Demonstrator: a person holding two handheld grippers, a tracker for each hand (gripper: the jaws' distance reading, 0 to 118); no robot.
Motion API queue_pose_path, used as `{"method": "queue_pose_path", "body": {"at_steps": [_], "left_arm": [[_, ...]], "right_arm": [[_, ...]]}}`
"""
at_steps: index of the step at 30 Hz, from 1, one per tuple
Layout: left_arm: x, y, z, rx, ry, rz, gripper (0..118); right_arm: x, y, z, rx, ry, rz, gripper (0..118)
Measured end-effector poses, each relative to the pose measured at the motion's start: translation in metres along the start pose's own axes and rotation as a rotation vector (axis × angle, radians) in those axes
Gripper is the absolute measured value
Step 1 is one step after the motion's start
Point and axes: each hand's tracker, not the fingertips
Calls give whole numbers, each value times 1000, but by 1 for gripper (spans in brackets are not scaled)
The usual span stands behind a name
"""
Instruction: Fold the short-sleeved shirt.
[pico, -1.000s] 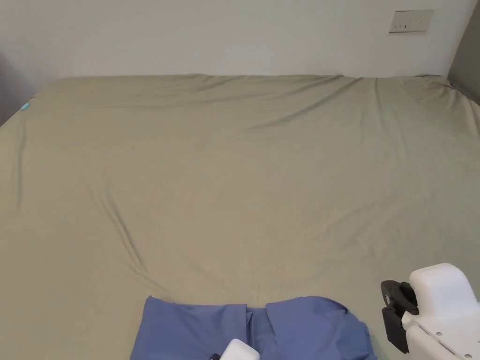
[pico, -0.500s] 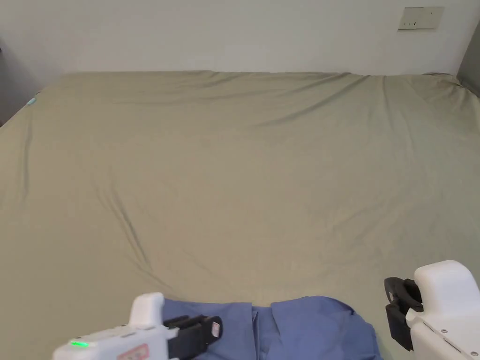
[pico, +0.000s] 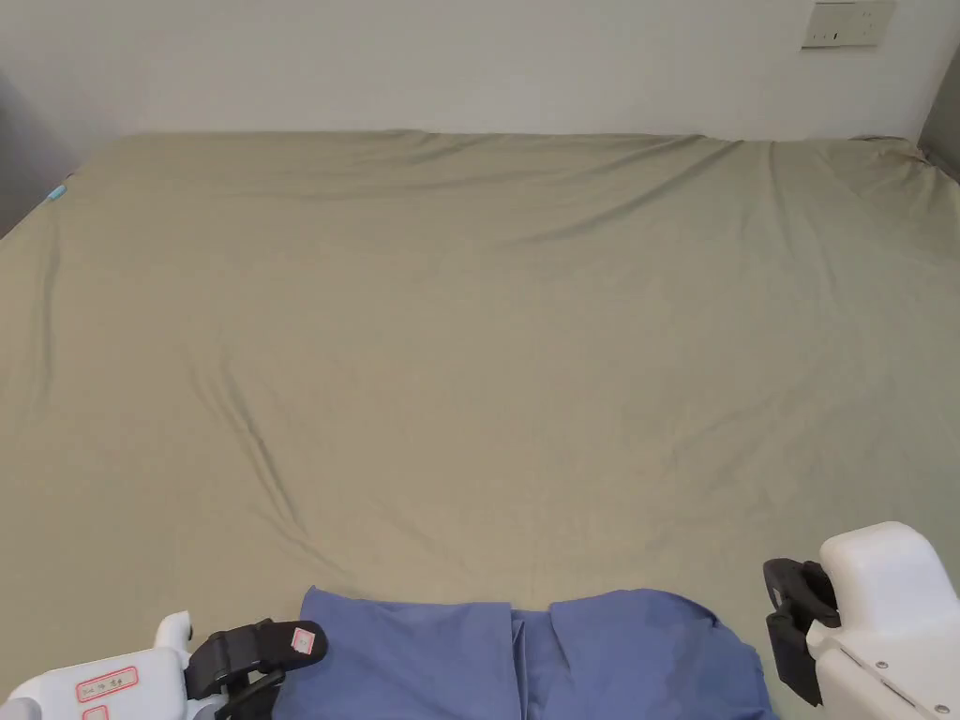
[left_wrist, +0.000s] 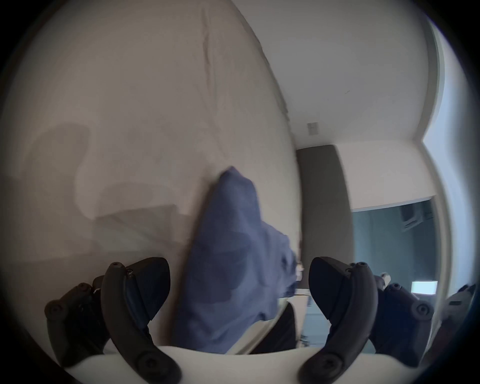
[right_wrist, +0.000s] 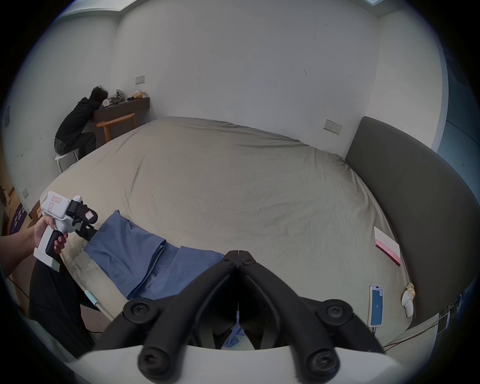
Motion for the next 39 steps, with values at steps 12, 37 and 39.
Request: {"method": "queue_pose_path", "body": {"at_steps": [12, 37, 39], "left_arm": [[71, -34, -59, -64, 481, -465, 11], [181, -32, 78, 283, 959, -592, 11], [192, -39, 56, 260, 889, -567, 11]], "right_arm": [[-4, 4, -1, -4, 14, 23, 1], [-17, 10, 3, 43, 62, 38, 1], [-17, 10, 4, 44, 63, 35, 1]]}}
